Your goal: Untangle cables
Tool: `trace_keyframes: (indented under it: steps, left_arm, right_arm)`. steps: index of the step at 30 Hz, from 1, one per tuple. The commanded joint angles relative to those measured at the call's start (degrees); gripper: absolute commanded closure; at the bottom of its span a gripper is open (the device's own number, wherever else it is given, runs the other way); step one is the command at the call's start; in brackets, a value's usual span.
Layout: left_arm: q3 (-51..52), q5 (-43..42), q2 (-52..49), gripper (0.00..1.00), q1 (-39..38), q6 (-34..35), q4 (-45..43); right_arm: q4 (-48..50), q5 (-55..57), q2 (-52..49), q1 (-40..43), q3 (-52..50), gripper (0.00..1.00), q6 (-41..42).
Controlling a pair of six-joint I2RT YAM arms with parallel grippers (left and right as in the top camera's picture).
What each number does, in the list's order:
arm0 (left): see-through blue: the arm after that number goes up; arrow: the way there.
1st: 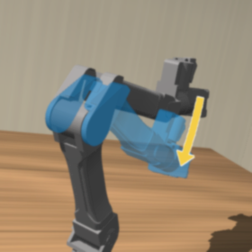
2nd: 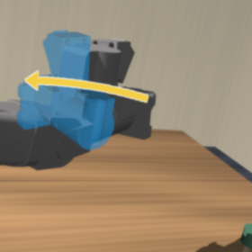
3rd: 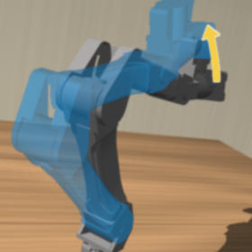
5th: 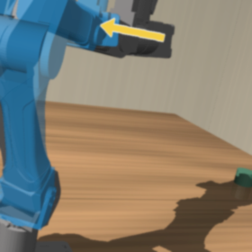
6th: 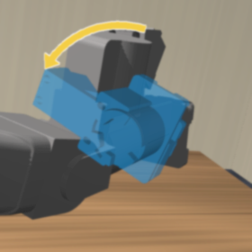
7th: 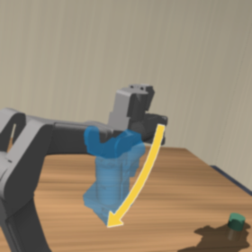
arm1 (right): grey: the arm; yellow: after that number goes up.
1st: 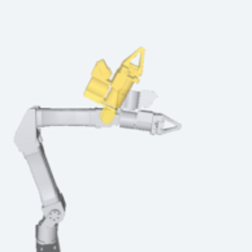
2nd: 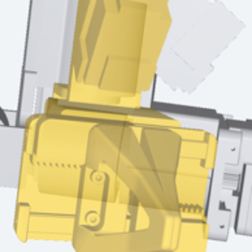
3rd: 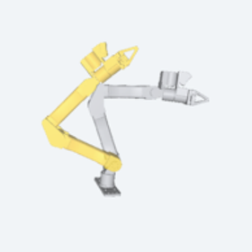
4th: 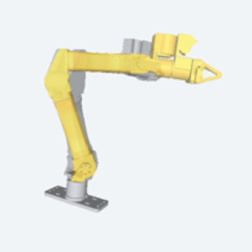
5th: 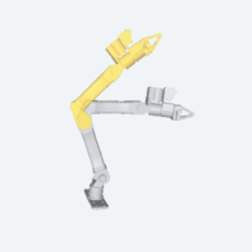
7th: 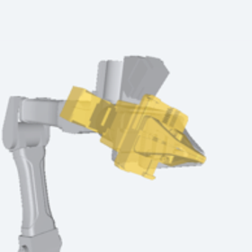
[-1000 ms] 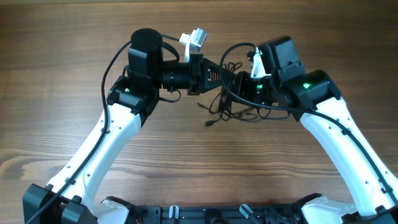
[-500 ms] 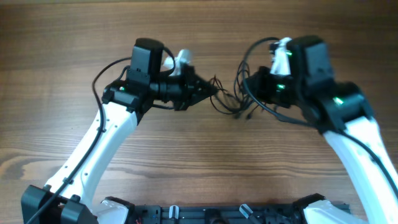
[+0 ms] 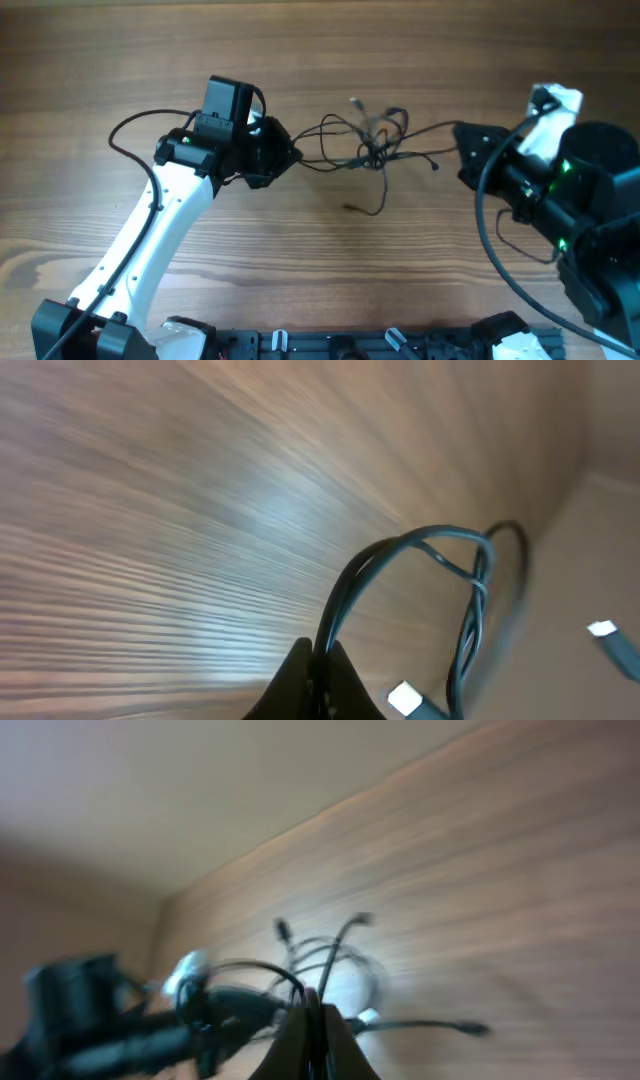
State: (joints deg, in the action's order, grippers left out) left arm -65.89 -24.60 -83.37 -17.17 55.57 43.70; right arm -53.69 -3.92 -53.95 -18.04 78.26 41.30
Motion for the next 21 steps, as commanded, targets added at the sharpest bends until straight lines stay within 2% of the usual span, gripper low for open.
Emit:
trace_keyframes:
  steps: [1, 7, 8, 9, 10, 11, 12, 14, 16, 18, 21]
  left_arm:
    - [0.0, 11.1, 0.1, 0.96, 0.7, -1.7, 2.1]
    - [0.0, 11.2, 0.1, 0.96, 0.7, -2.5, 1.9]
    - [0.0, 11.2, 0.1, 0.96, 0.7, -2.5, 1.9]
    - [0.0, 11.2, 0.1, 0.96, 0.7, -2.5, 1.9]
    - [0.0, 11.0, 0.1, 0.96, 0.7, -2.5, 2.0]
    - [0.0, 10.4, 0.1, 0.96, 0.7, -2.6, 1.9]
    - [0.0, 9.7, 0.1, 0.96, 0.7, -2.8, 1.6]
    - [0.0, 5.9, 0.1, 0.96, 0.7, -4.2, 0.1]
    - [0.0, 0.5, 0.1, 0.96, 0.7, -7.1, -2.8]
    - [0.0, -6.8, 0.1, 0.96, 0.7, -8.8, -6.9]
    - [0.0, -11.8, 0.1, 0.96, 0.7, -8.9, -11.0]
  right_arm:
    - [-5.6, 18.1, 1.6, 0.3, 1.6, 0.92, 6.5]
    - [-12.7, 21.9, -1.4, 0.3, 1.6, 0.89, 8.7]
    - [-13.2, 21.9, -1.9, 0.3, 1.6, 0.85, 8.9]
    - [-13.7, 21.2, -2.7, 0.3, 1.6, 0.75, 8.8]
    - [-13.8, 20.0, -3.2, 0.3, 1.6, 0.6, 8.8]
    - [-13.8, 18.5, -3.9, 0.3, 1.6, 0.48, 8.8]
    - [-13.7, 16.8, -4.5, 0.3, 1.6, 0.45, 8.8]
    - [-13.5, 13.6, -6.0, 0.3, 1.6, 0.33, 8.4]
    - [-13.2, 11.1, -7.6, 0.3, 1.6, 0.27, 8.2]
    - [-13.3, 8.8, -9.5, 0.3, 1.6, 0.25, 8.1]
    - [-13.2, 4.7, -12.3, 0.3, 1.6, 0.25, 6.3]
